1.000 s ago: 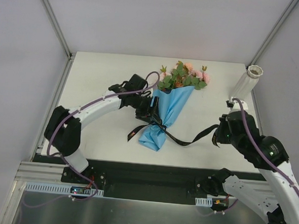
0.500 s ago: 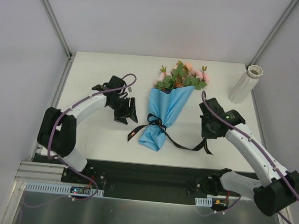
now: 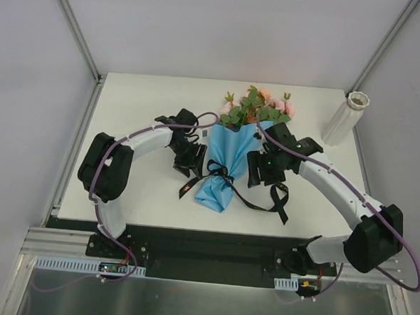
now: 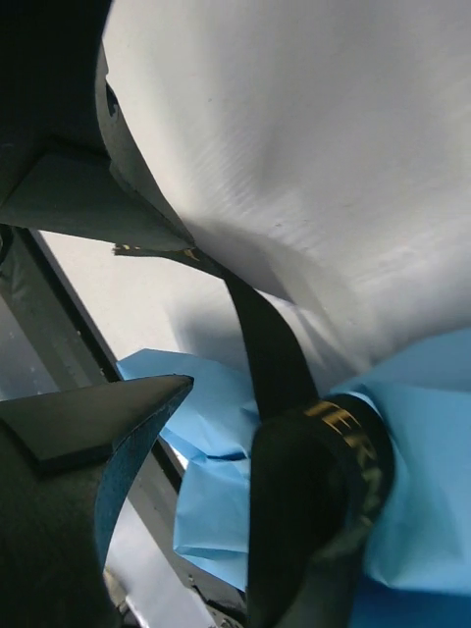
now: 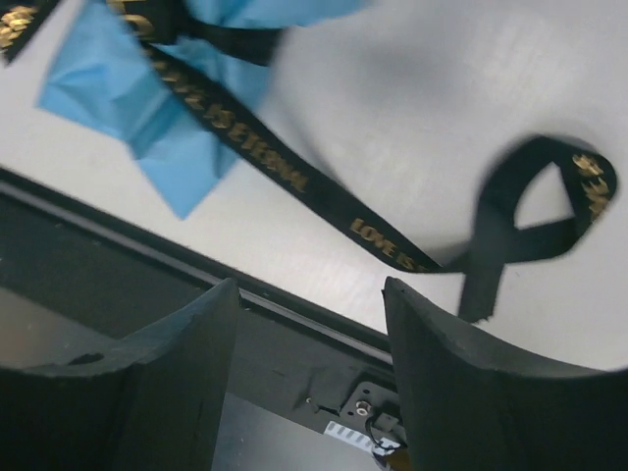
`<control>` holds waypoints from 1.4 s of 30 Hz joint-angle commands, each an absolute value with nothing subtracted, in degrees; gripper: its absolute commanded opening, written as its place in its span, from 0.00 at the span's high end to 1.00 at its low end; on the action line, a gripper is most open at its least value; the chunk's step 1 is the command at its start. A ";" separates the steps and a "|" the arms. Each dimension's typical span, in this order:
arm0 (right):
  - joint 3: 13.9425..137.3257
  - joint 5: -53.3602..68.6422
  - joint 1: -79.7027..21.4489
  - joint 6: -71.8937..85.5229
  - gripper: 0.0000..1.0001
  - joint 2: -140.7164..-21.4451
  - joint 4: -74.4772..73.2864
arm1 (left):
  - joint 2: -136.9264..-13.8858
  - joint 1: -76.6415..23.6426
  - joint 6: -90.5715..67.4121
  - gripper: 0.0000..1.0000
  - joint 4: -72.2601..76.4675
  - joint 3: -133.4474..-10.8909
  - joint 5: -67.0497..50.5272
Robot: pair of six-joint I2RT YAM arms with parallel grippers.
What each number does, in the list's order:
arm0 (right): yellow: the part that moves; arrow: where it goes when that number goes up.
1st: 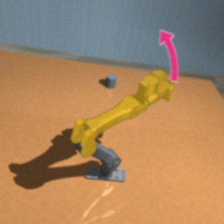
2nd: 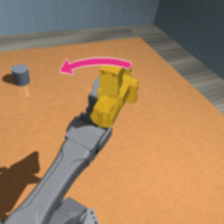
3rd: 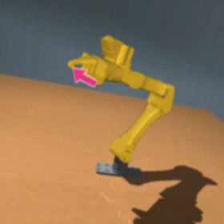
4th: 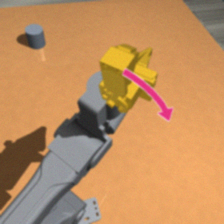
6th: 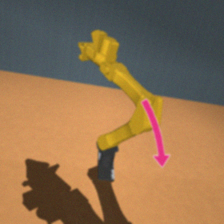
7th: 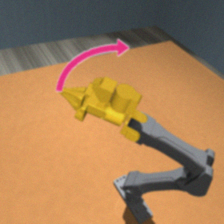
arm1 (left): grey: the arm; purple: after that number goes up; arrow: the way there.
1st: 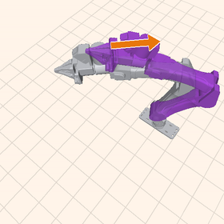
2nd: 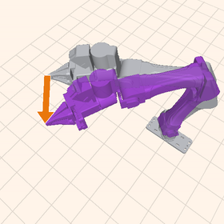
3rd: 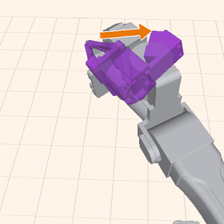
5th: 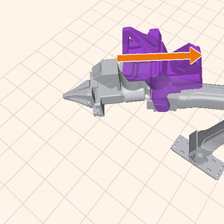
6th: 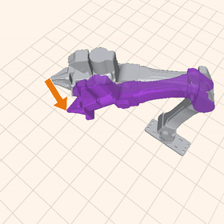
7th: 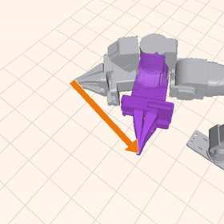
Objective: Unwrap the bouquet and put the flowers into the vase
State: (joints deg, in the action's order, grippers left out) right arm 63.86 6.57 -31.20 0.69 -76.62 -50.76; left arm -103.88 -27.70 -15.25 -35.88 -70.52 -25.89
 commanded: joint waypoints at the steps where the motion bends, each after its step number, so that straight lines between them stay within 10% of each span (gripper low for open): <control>1: 70.21 17.05 -36.55 -2.55 0.36 -80.67 -46.41 | -106.26 -28.83 -8.80 0.47 -36.39 -75.84 -23.73; 11: 72.25 21.97 -41.92 -0.18 0.42 -85.25 -38.50 | -111.71 -30.41 -7.12 0.51 -34.90 -78.75 -27.86; 17: 72.25 22.06 -43.77 -0.09 0.54 -89.02 -36.21 | -111.80 -31.29 -7.56 0.71 -34.37 -78.23 -27.95; 29: 71.02 21.62 -43.77 1.93 0.57 -91.67 -33.66 | -110.21 -31.38 -9.49 0.54 -32.52 -74.18 -31.02; 42: 68.64 18.64 -43.68 2.64 0.67 -93.25 -32.34 | -103.29 -31.38 -12.56 1.00 -31.99 -73.13 -29.18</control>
State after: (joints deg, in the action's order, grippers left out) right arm 69.32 20.95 -43.72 1.50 -91.96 -32.86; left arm -111.15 -30.92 -11.60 -31.99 -73.47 -29.36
